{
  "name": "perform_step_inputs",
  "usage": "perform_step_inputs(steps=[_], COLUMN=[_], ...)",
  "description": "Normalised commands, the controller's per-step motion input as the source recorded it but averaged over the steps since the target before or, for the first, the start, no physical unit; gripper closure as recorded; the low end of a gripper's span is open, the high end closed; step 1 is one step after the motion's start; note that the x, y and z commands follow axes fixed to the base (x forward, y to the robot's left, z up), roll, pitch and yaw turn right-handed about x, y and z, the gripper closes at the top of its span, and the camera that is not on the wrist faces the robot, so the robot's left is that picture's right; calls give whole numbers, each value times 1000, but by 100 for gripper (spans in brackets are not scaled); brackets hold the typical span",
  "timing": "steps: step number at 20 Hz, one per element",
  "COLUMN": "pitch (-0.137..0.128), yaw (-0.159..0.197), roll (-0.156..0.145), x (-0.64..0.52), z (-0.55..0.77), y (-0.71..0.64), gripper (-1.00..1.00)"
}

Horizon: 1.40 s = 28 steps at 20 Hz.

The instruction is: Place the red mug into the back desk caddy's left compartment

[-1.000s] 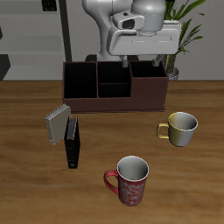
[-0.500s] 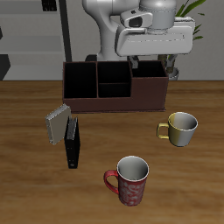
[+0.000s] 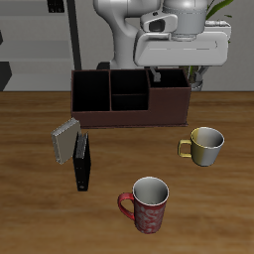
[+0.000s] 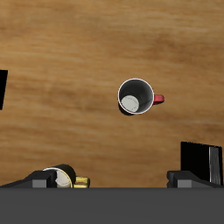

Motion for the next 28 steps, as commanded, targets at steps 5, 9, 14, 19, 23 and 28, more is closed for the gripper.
perform_step_inputs(steps=[5,9,14,19,23,28], pitch=[-10,4,-14,-3,14,25], yaw=[-27,24,-8,-49,-57,-18], roll=[2,53,15,12,2,76], x=[416,397,185,113,209,101], z=[-1,-166,-2,46,-52,-128], y=[21,58,40,-60,-285,-117], gripper=[-100,-100,-100,-100,-100,-100])
